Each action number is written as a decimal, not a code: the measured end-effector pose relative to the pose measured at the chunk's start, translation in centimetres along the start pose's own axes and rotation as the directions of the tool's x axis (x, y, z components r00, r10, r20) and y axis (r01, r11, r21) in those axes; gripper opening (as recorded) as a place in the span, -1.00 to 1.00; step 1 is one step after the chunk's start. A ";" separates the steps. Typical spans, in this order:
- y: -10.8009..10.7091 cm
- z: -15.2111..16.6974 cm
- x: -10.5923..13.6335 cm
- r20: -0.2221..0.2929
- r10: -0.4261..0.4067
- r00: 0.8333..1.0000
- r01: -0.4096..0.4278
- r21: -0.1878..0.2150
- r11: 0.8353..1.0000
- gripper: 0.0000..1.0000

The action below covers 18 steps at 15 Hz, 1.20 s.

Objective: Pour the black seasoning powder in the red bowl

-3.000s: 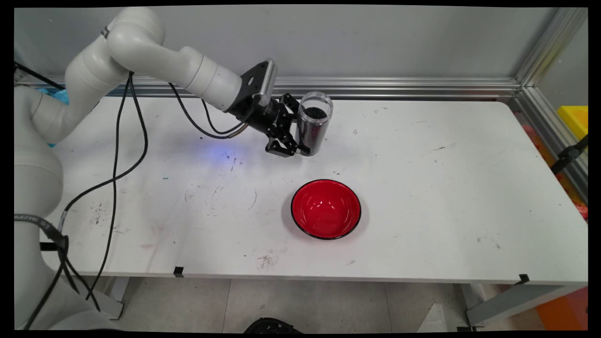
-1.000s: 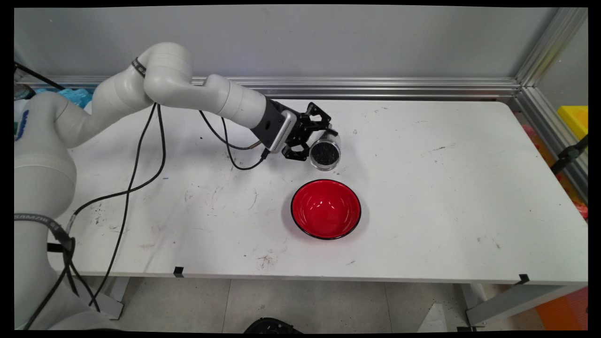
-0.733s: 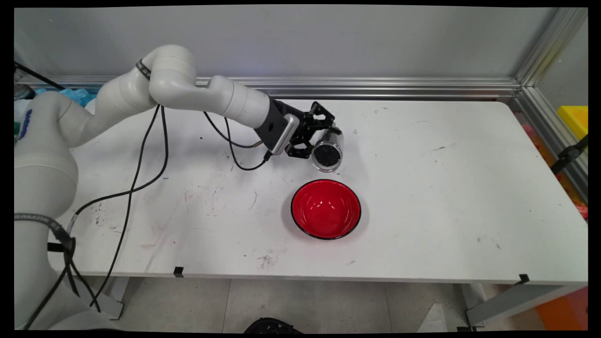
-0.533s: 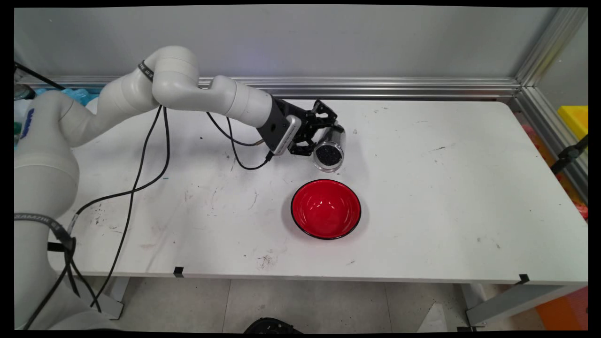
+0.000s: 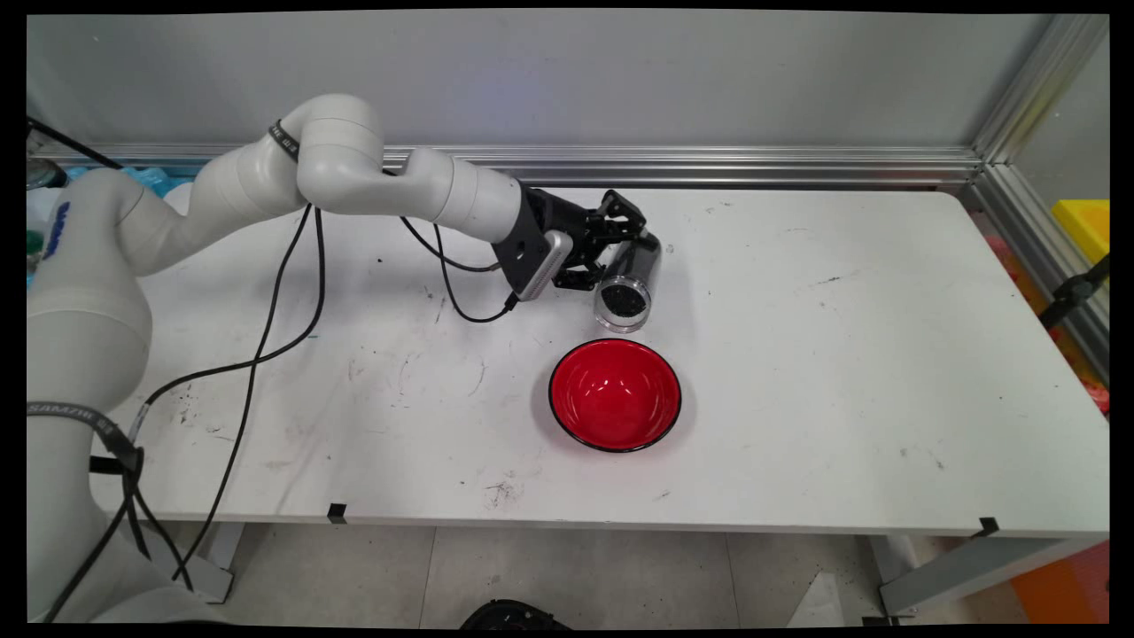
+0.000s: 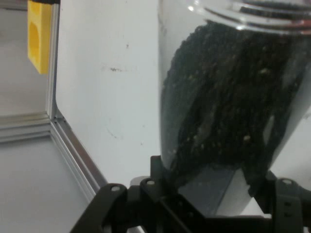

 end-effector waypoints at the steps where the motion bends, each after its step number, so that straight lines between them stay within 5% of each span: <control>1: 0.0 0.1 0.0 0.001 0.015 1.000 -0.015 0.004 1.000 -1.00; 10: -0.4 0.5 0.4 0.010 0.142 0.990 -0.142 0.040 0.989 -1.00; 18: -0.9 0.7 0.7 0.020 0.259 0.966 -0.260 0.071 0.963 -1.00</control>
